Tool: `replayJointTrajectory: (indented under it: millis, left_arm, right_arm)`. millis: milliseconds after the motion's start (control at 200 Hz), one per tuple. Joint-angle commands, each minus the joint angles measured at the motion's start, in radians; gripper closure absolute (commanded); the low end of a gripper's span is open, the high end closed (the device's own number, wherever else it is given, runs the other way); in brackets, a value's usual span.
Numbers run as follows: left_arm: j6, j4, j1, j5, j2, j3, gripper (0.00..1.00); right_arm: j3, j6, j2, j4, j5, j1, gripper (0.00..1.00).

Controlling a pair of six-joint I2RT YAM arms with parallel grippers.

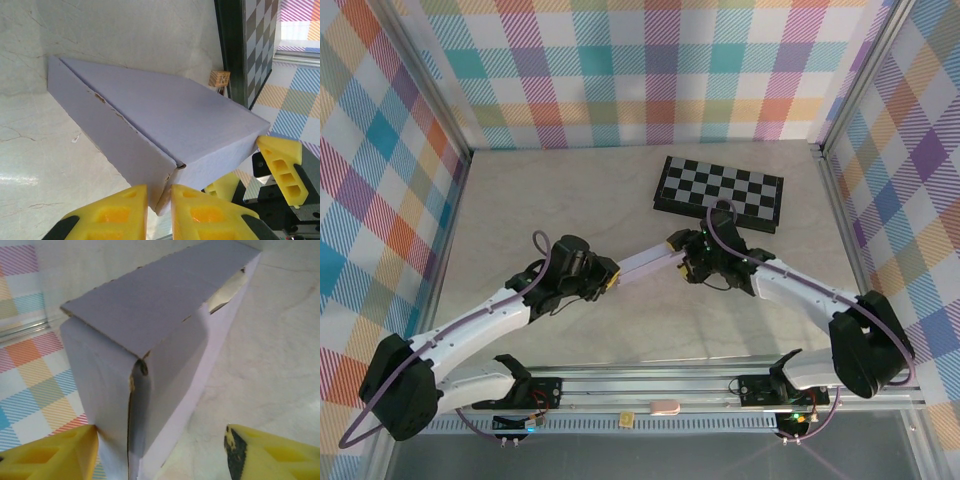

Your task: Fold the paper box

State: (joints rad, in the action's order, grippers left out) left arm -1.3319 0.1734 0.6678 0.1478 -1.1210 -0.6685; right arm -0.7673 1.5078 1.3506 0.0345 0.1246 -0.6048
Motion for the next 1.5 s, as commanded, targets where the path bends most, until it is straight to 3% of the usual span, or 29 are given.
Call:
replayJointTrajectory:
  millis: [0, 175, 415, 720, 810, 1030, 1140, 1245, 1345, 1415, 1495]
  left_arm:
    - [0.017, 0.141, 0.018, -0.005, -0.054, 0.034, 0.83]
    - [0.017, 0.153, 0.023, -0.009, -0.053, 0.027, 0.83]
    - [0.019, 0.149, 0.024, -0.009, -0.067, 0.011, 0.83]
    - [0.02, 0.14, 0.032, -0.002, -0.084, 0.004, 0.83]
    - [0.029, 0.16, 0.032, -0.003, -0.069, -0.004, 0.76]
    - [0.051, 0.29, 0.031, -0.048, 0.02, -0.038, 0.49]
    - [0.059, 0.325, 0.014, -0.06, 0.052, -0.041, 0.47]
    - [0.061, 0.309, -0.017, -0.063, 0.066, -0.044, 0.47]
    - [0.08, 0.281, -0.055, -0.055, 0.052, -0.065, 0.46]
    - [0.108, 0.265, -0.083, -0.033, 0.026, -0.087, 0.47]
    - [0.145, 0.243, -0.13, -0.004, 0.006, -0.114, 0.47]
  right_arm:
    - [0.05, 0.019, 0.007, -0.107, -0.008, -0.001, 0.4]
    - [0.067, 0.002, -0.012, -0.167, -0.023, 0.002, 0.31]
    - [0.02, -0.023, -0.069, -0.081, -0.039, 0.003, 0.25]
    - [0.003, -0.017, 0.112, -0.227, -0.001, 0.016, 0.28]
    - [0.01, -0.025, 0.139, -0.238, 0.004, 0.022, 0.29]
    - [0.145, 0.011, 0.202, -0.32, 0.047, 0.03, 0.29]
    - [0.128, 0.017, 0.185, -0.192, 0.059, 0.034, 0.29]
    - [0.021, -0.02, 0.139, 0.18, 0.052, 0.04, 0.27]
    - [-0.108, -0.134, 0.057, 0.468, -0.051, 0.046, 0.26]
    - [-0.166, -0.222, -0.006, 0.538, -0.118, 0.057, 0.26]
    - [-0.203, -0.338, -0.035, 0.548, -0.103, 0.116, 0.29]
